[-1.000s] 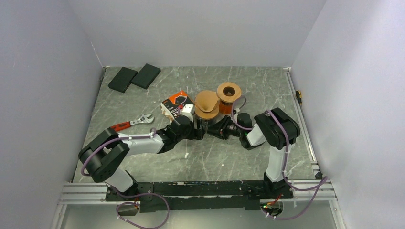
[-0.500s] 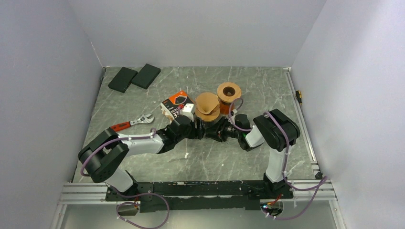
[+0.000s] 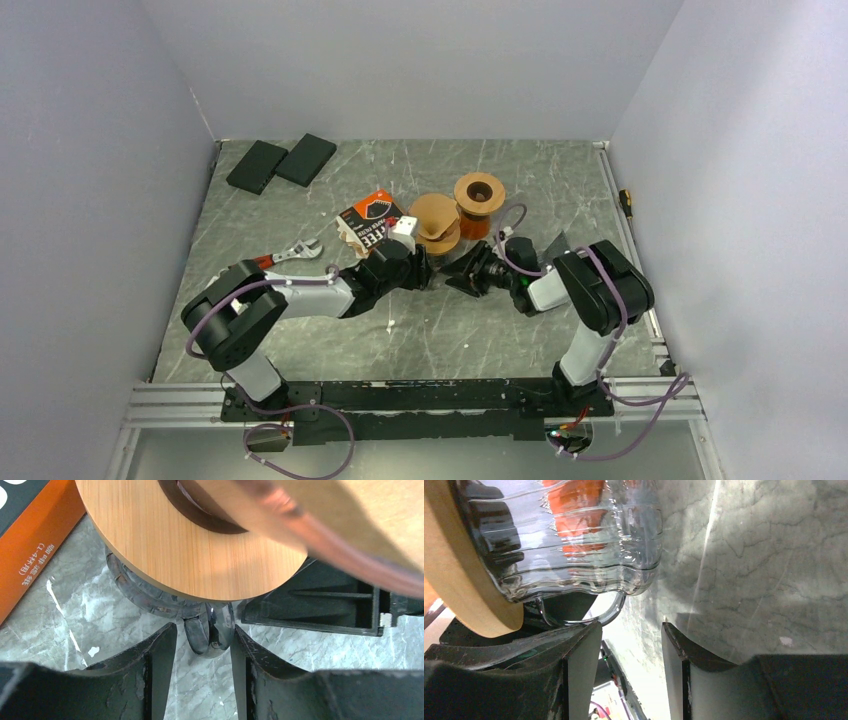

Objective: Place the coffee filter in the dripper

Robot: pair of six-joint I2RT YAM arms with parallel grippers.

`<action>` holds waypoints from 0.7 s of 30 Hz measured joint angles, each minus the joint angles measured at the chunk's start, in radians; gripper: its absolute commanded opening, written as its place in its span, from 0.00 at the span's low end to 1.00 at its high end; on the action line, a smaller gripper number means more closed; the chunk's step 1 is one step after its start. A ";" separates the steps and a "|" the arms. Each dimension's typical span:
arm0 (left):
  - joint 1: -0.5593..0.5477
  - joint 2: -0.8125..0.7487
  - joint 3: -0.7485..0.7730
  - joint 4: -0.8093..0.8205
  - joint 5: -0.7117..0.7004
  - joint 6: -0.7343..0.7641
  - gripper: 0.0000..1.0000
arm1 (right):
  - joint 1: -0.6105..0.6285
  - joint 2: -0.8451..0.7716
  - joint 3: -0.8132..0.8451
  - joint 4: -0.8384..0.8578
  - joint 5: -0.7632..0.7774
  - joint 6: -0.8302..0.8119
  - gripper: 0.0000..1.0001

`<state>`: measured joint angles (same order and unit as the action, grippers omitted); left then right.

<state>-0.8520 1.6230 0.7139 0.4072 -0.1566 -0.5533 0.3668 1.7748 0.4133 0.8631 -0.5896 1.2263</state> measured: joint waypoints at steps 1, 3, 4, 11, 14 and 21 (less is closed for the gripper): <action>-0.001 0.000 0.000 0.000 -0.001 0.003 0.47 | -0.005 -0.015 0.000 -0.016 0.005 -0.011 0.52; -0.002 0.000 0.001 -0.002 -0.003 0.013 0.43 | -0.010 -0.041 0.000 -0.046 0.008 -0.032 0.52; -0.002 0.000 0.003 -0.003 -0.005 0.016 0.40 | -0.012 -0.051 0.000 -0.058 0.010 -0.041 0.52; -0.007 0.000 0.011 -0.008 -0.009 0.044 0.34 | -0.025 -0.114 0.001 -0.153 0.026 -0.100 0.52; -0.007 0.000 0.011 -0.009 -0.014 0.053 0.31 | -0.029 -0.127 0.001 -0.171 0.032 -0.102 0.52; -0.010 -0.029 0.006 -0.043 -0.037 0.085 0.28 | -0.033 -0.191 0.011 -0.249 0.042 -0.136 0.55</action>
<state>-0.8619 1.5936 0.7200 0.3637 -0.1932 -0.4686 0.3340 1.5837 0.4240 0.6136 -0.5480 1.0904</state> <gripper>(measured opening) 0.300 0.524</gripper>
